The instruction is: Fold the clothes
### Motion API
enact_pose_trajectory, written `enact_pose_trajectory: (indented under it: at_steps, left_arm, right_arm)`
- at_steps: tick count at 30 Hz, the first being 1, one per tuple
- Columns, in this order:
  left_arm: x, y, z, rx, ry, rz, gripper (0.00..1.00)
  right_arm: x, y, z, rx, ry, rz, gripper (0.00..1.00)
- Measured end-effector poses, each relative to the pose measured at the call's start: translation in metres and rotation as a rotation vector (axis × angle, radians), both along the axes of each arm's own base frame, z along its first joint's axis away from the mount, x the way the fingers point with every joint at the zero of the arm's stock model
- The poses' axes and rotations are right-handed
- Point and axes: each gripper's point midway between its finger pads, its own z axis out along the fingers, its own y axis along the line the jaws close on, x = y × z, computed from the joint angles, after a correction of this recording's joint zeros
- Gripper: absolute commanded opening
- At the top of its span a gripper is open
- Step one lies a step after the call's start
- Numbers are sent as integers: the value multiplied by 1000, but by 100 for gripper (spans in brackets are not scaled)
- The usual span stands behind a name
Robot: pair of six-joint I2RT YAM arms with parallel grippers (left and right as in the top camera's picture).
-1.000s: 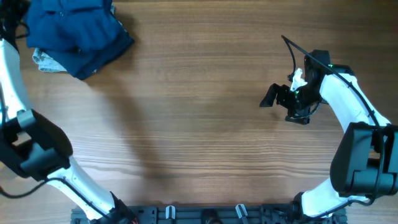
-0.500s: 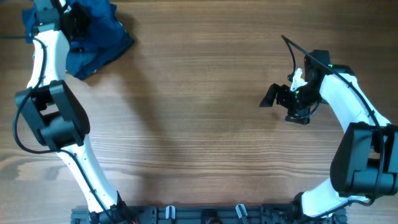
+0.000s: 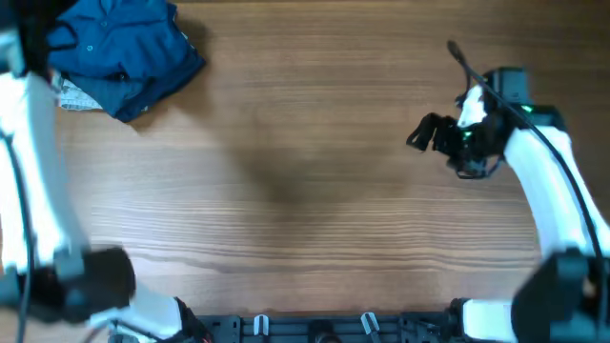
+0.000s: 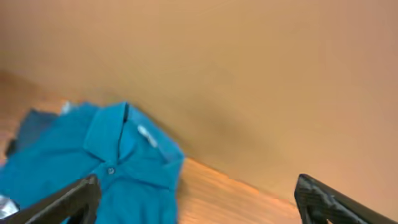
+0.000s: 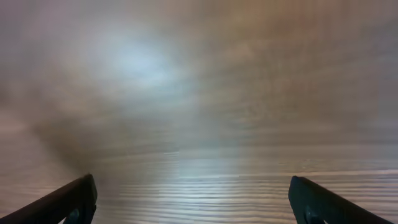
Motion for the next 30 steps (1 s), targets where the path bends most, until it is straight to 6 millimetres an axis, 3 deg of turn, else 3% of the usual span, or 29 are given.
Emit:
enact_pose_trajectory:
  at_steps: [1, 3, 5, 6, 7, 9, 11, 16, 18, 20, 27, 30]
  left_arm:
    - [-15, -4, 19, 7, -25, 0, 100]
    - [-40, -12, 30, 3, -10, 0, 100]
    - [-55, -16, 26, -8, 33, -1, 100]
    - [-63, -18, 22, -15, 63, -1, 100]
    - [-72, -21, 12, -29, 112, -1, 100]
    - [-85, -25, 4, -43, 165, -2, 100]
    - [-113, -34, -1, -66, 232, -9, 100]
    - [-154, -65, 13, -81, 234, -110, 98]
    - [-157, -79, 13, -77, 230, -159, 98]
    - [-155, -98, 0, -79, 255, -222, 100]
    - [-124, -173, -87, -57, 325, -451, 100]
    - [-123, -188, -104, -56, 347, -490, 100]
  right_arm:
    - [1, -1, 19, -8, -64, -4, 100]
    - [-3, -3, 55, -31, -179, -11, 99]
    - [-13, -5, 82, -53, -260, -22, 100]
    - [-14, -6, 85, -56, -267, -24, 100]
    - [-28, -7, 108, -74, -332, -34, 100]
    - [-42, -9, 122, -91, -376, -43, 99]
    - [-61, -10, 143, -108, -442, -57, 100]
    - [-104, -8, 171, -121, -550, -66, 97]
    - [-118, -8, 173, -129, -562, -71, 96]
    - [-129, -11, 175, -148, -569, -84, 96]
    - [-153, -33, 184, -263, -636, -170, 100]
    - [-155, -40, 185, -300, -638, -197, 100]
